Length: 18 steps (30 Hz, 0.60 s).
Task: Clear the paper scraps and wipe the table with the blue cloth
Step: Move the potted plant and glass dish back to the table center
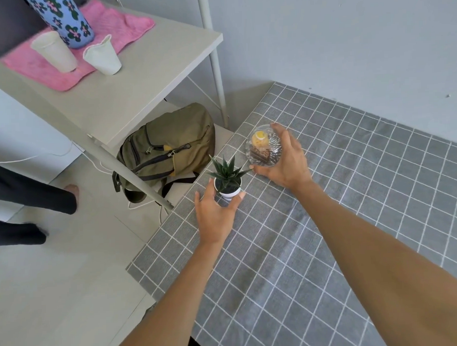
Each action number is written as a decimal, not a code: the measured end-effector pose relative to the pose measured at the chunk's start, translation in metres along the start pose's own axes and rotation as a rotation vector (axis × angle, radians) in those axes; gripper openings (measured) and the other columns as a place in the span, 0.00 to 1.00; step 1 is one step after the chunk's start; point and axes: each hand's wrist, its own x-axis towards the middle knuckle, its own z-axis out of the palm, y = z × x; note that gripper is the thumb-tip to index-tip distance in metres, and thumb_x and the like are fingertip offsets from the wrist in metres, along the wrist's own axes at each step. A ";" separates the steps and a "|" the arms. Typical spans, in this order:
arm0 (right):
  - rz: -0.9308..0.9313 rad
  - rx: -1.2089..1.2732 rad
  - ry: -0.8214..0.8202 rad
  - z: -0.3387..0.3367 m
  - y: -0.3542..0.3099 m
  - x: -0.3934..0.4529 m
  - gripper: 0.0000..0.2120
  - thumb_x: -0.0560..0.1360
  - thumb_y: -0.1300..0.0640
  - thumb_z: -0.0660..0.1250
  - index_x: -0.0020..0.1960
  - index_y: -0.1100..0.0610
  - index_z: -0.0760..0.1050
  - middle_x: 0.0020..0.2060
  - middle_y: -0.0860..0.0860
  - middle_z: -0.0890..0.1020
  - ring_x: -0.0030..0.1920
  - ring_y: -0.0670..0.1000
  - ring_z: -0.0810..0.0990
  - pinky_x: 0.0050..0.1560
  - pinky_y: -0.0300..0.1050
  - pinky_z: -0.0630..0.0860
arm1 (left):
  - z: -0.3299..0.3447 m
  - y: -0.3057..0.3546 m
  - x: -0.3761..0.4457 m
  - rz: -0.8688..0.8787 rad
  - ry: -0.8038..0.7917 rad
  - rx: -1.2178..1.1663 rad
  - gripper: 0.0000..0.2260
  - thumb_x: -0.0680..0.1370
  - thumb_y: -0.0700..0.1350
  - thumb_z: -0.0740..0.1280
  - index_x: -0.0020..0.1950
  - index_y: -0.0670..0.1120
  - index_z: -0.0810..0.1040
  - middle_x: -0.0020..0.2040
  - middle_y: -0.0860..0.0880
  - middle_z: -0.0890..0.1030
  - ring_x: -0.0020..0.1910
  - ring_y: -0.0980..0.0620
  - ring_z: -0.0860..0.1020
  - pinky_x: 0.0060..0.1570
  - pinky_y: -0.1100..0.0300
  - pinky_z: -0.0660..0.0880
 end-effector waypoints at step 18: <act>0.121 -0.077 0.256 -0.052 0.027 -0.093 0.46 0.57 0.45 0.79 0.70 0.53 0.63 0.57 0.56 0.72 0.61 0.58 0.67 0.64 0.50 0.63 | -0.002 0.052 -0.023 0.099 -0.109 -0.194 0.18 0.69 0.45 0.76 0.55 0.51 0.75 0.50 0.55 0.80 0.49 0.60 0.78 0.49 0.66 0.72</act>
